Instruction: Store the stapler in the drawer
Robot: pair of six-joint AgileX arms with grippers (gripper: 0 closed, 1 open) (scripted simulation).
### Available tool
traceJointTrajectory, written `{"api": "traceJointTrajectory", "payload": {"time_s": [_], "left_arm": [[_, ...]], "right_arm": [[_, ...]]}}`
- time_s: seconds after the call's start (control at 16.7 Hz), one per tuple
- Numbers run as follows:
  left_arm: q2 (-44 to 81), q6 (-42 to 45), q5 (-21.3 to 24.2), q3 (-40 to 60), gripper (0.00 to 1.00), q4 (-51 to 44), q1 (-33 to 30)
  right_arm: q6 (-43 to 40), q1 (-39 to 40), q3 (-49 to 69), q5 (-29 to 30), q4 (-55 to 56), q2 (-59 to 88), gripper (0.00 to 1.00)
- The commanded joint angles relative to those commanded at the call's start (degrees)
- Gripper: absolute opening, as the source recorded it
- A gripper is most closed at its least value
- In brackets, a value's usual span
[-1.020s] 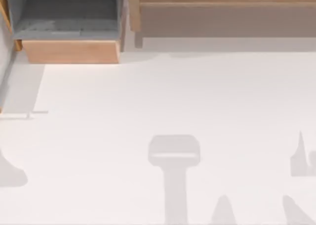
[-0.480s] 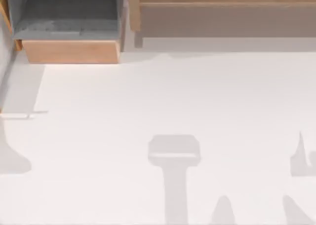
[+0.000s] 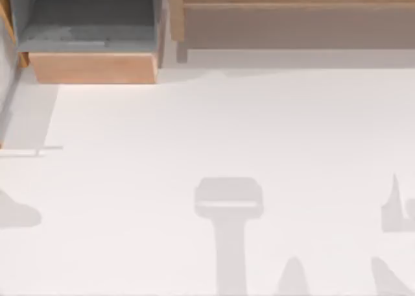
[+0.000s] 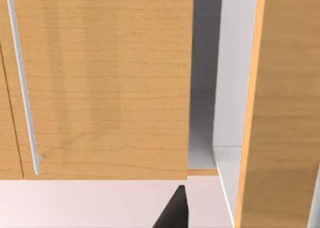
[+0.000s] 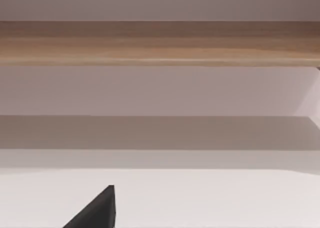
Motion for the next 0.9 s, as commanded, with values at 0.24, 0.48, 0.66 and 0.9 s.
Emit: {"api": "traceJointTrajectory", "payload": {"time_s": [0.24, 0.48, 0.66, 0.9], "left_arm": [[0.0, 0.0, 0.0, 0.0, 0.1, 0.0, 0.0], [0.0, 0.0, 0.0, 0.0, 0.0, 0.0, 0.0], [0.0, 0.0, 0.0, 0.0, 0.0, 0.0, 0.0], [0.7, -0.2, -0.2, 0.1, 0.0, -0.7, 0.0]], "right_arm": [[0.0, 0.0, 0.0, 0.0, 0.0, 0.0, 1.0], [0.0, 0.0, 0.0, 0.0, 0.0, 0.0, 1.0], [0.0, 0.0, 0.0, 0.0, 0.0, 0.0, 1.0], [0.0, 0.0, 0.0, 0.0, 0.0, 0.0, 1.0]]}}
